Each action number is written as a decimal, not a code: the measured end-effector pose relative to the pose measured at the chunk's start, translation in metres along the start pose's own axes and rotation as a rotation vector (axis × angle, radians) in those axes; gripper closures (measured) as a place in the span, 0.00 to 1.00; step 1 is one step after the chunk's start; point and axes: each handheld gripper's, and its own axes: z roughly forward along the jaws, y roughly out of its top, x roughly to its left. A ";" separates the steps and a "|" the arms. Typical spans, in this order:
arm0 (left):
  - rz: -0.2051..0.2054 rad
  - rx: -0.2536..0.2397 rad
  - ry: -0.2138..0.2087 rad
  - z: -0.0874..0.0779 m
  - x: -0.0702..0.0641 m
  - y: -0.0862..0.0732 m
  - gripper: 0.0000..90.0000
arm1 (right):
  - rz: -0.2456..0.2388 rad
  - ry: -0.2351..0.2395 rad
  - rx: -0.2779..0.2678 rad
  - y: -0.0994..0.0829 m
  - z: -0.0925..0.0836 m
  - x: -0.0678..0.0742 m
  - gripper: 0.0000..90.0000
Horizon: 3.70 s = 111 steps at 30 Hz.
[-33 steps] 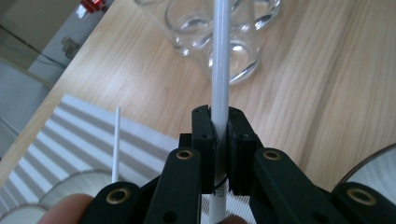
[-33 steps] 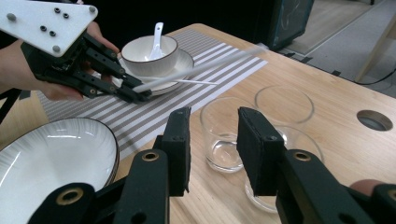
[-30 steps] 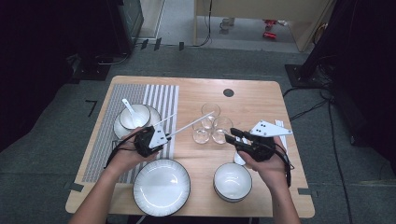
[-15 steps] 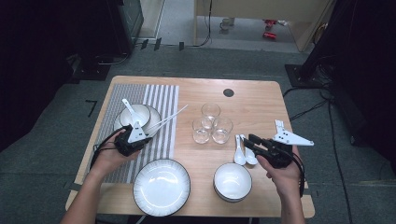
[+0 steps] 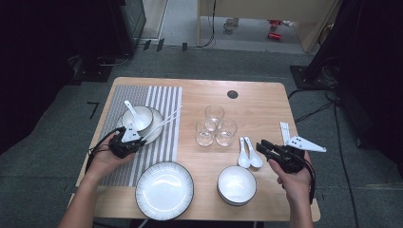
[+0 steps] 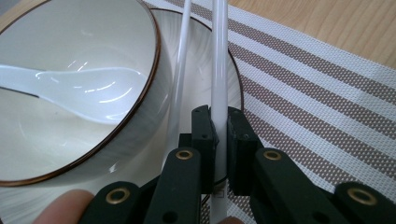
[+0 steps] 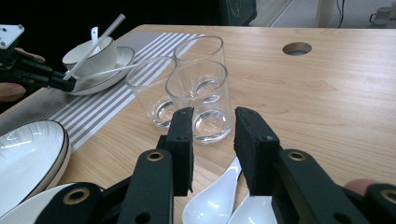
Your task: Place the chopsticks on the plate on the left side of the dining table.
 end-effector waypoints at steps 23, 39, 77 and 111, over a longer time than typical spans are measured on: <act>-0.041 -0.009 0.000 -0.006 0.007 -0.011 0.94 | 0.033 -0.011 0.008 -0.007 0.000 -0.008 0.79; -0.067 -0.013 0.034 -0.006 0.009 -0.016 0.88 | 0.041 -0.012 0.019 -0.010 0.001 -0.010 0.79; -0.089 -0.007 0.123 -0.014 0.020 -0.025 0.75 | 0.052 -0.016 0.030 -0.012 0.002 -0.012 0.79; -0.146 -0.003 0.144 -0.013 0.026 -0.027 0.75 | 0.051 -0.012 0.043 -0.014 0.006 -0.012 0.79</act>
